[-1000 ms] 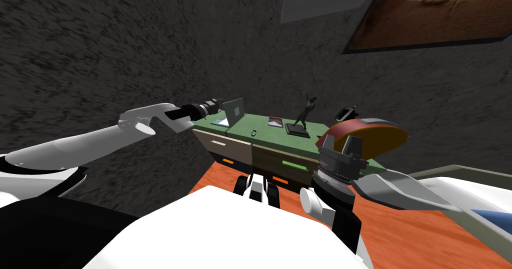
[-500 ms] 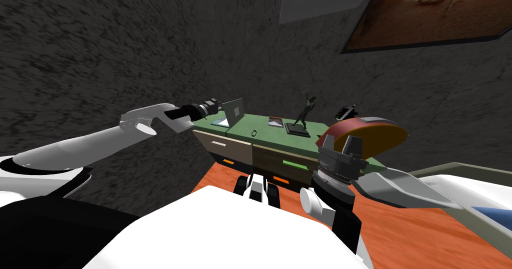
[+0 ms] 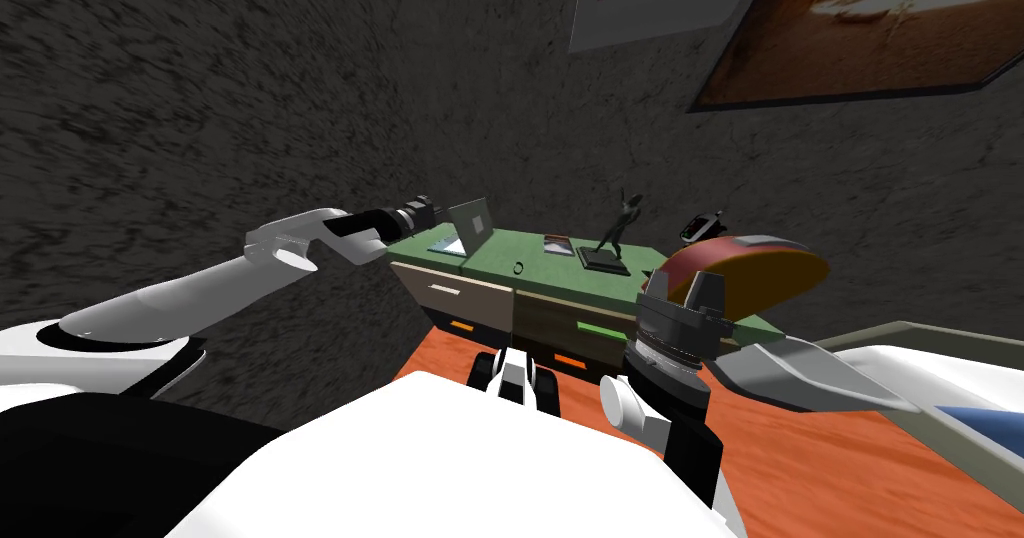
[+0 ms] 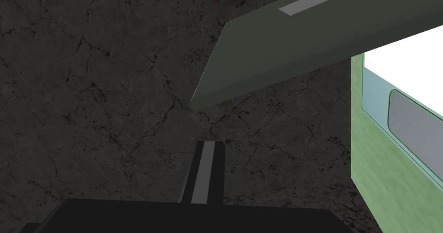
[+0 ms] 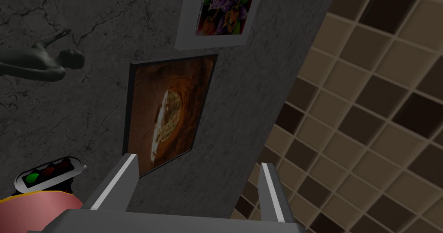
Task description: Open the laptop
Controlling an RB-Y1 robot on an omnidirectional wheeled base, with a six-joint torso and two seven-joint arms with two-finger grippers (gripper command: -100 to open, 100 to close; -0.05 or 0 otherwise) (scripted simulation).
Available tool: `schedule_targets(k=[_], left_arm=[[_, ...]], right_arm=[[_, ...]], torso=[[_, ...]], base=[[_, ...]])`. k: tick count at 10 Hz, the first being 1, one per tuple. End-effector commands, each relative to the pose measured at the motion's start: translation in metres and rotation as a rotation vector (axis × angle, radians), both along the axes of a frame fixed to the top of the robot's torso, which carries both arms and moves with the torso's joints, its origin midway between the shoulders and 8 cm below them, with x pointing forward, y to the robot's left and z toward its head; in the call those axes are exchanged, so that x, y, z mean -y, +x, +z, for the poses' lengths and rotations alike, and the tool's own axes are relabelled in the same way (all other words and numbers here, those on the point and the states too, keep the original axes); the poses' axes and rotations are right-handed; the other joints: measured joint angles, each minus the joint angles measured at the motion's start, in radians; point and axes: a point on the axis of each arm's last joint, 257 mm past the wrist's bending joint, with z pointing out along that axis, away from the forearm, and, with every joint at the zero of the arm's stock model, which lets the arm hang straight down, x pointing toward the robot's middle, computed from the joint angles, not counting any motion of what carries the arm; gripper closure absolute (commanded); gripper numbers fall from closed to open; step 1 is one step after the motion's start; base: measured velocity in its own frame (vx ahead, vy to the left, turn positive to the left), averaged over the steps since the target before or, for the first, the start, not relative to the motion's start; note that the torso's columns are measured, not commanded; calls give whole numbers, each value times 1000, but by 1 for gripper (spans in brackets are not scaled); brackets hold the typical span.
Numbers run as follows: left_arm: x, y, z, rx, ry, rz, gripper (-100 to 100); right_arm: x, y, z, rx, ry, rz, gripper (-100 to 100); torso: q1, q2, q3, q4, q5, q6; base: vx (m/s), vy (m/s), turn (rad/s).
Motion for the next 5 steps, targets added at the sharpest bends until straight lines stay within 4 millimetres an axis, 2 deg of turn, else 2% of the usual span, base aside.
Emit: schedule_targets(k=[1, 2, 3, 4, 5], left_arm=[[2, 0, -4, -8, 114, 5, -100], [3, -1, -6, -11, 158, 6, -100], [0, -1, -9, -19, 127, 12, -100], [-1, -1, -10, -21, 133, 13, -100], [-1, -1, -10, -20, 132, 13, 100]], right_arm=[[0, 0, 0, 0, 0, 0, 0], [0, 0, 0, 0, 0, 0, 0], [0, 0, 0, 0, 0, 0, 0], [0, 0, 0, 0, 0, 0, 0], [0, 0, 0, 0, 0, 0, 0]], torso=[[-9, 3, 2, 2, -4, 1], [-14, 5, 3, 4, -7, 3], [-15, 8, 5, 6, -9, 4], [-9, 9, 5, 6, -6, 3], [-3, 7, 5, 4, -3, 2]], base=[[15, -81, 21], [0, -86, 23], [1, -31, 6], [5, -6, -2], [1, -6, -1]])
